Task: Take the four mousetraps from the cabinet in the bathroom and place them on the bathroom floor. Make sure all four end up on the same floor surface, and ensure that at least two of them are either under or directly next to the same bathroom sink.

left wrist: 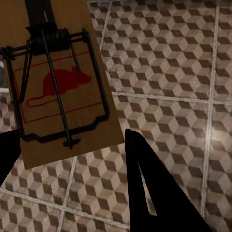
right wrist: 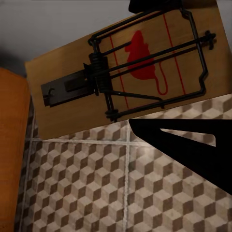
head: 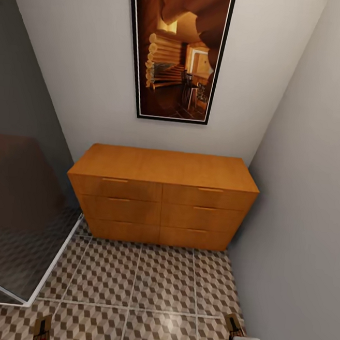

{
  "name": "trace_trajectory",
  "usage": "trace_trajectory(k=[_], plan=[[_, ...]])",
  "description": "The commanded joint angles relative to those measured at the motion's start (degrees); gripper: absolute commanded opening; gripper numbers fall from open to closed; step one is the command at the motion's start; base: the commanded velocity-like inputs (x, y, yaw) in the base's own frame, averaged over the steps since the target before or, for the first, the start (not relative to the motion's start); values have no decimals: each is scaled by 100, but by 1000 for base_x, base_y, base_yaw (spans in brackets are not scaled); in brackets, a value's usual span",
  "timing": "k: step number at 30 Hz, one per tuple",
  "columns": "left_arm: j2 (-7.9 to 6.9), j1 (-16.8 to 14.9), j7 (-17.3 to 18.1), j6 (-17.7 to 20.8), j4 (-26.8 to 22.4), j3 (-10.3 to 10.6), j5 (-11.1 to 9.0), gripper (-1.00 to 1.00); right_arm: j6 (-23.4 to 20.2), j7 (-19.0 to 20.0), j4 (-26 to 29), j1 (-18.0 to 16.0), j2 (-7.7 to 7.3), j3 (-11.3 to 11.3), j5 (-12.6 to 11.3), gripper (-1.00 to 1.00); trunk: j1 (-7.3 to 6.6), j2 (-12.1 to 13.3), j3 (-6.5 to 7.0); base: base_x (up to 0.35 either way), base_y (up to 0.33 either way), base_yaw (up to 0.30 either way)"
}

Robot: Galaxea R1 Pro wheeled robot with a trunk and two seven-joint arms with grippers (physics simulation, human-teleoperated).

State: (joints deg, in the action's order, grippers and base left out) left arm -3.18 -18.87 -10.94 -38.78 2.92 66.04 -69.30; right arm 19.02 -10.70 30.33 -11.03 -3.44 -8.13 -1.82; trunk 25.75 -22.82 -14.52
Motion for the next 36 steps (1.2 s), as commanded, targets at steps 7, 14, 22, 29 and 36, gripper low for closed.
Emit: trace_trajectory(k=[7, 14, 22, 29, 36], plan=[[1, -3, -75, 2, 2, 41, 41, -100, 14, -47, -3, -4, -8, -48, -29, -100, 3, -10, 54, 0, 0, 0], [1, -3, -75, 2, 4, 41, 42, -100, 14, -47, -1, -5, -8, -48, -29, -100, 3, -10, 117, 0, 0, 0], [1, -3, -75, 2, 3, 41, 43, -100, 14, -47, -2, -5, -8, -48, -29, -100, 3, -10, 190, 0, 0, 0], [1, -3, -75, 2, 2, 41, 42, -100, 14, -47, -1, -5, -8, -48, -29, -100, 3, -10, 254, 0, 0, 0], [1, -3, -75, 2, 1, 41, 43, -100, 14, -47, -5, -5, -8, -48, -29, -100, 3, -10, 317, 0, 0, 0]])
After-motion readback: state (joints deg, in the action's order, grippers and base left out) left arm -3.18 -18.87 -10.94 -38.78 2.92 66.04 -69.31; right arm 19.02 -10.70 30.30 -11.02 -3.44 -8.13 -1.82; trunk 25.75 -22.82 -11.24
